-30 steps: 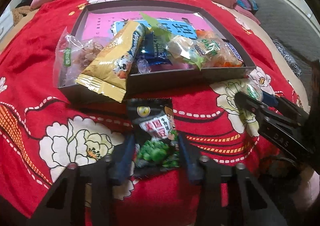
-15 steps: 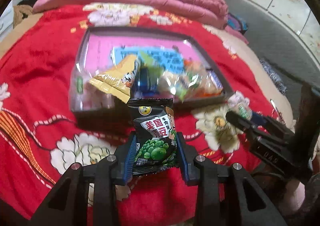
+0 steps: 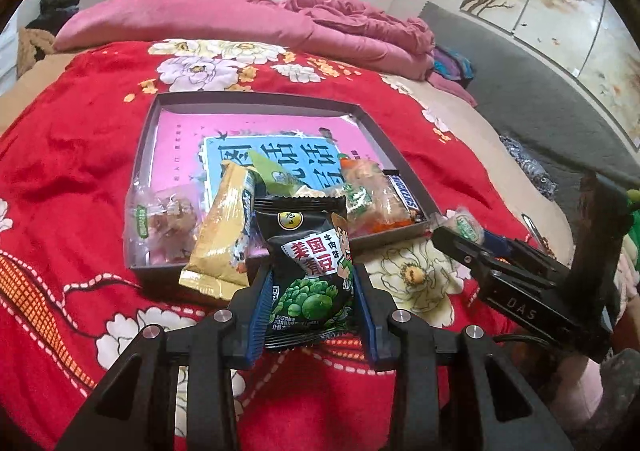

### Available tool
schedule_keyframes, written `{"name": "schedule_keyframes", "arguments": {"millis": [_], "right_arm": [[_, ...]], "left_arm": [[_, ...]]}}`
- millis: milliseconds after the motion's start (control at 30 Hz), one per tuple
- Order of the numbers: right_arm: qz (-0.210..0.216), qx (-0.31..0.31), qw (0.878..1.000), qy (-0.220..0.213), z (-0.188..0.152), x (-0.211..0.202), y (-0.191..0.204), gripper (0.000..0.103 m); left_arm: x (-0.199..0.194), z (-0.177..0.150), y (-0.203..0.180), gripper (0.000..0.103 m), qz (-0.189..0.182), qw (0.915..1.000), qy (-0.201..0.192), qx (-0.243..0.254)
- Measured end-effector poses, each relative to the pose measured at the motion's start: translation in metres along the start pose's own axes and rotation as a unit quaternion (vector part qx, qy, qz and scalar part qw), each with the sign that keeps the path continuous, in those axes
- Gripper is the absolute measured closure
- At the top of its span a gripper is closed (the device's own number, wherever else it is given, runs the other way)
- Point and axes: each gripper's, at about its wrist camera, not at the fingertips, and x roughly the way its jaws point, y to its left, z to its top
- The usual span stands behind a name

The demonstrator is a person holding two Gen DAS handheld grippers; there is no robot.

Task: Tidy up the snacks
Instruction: 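Carry the pea bag with the left tool while the right tool carries the round cracker to the tray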

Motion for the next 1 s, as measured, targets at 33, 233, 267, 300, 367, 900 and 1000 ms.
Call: {"name": "schedule_keyframes", "arguments": {"millis": [33, 233, 267, 300, 367, 900, 1000], "right_arm": [[-0.001, 0.002, 1.000, -0.002, 0.001, 0.000, -0.001, 0.053], [-0.006, 0.011, 1.000, -0.013, 0.010, -0.001, -0.005, 0.053], [-0.007, 0.012, 1.000, -0.014, 0.012, 0.000, -0.005, 0.053], [-0.008, 0.013, 1.000, -0.016, 0.014, 0.001, -0.006, 0.053], [-0.008, 0.015, 1.000, -0.016, 0.017, 0.003, -0.007, 0.053], [-0.015, 0.010, 1.000, -0.008, 0.031, 0.029, -0.003, 0.053], [-0.018, 0.010, 1.000, -0.007, 0.034, 0.032, -0.003, 0.053]], "left_arm": [[0.000, 0.001, 0.001, 0.064, 0.002, 1.0000, -0.003, -0.001], [0.006, 0.017, 0.007, 0.064, 0.016, 0.9997, -0.020, -0.003], [0.008, 0.019, 0.009, 0.064, 0.017, 0.9997, -0.020, -0.003], [0.012, 0.021, 0.012, 0.064, 0.021, 0.9996, -0.018, -0.003], [0.019, 0.024, 0.017, 0.064, 0.025, 0.9996, -0.014, -0.008], [0.041, 0.041, 0.023, 0.064, 0.017, 0.9996, -0.017, -0.010], [0.044, 0.042, 0.021, 0.064, 0.010, 0.9998, -0.015, -0.006]]}}
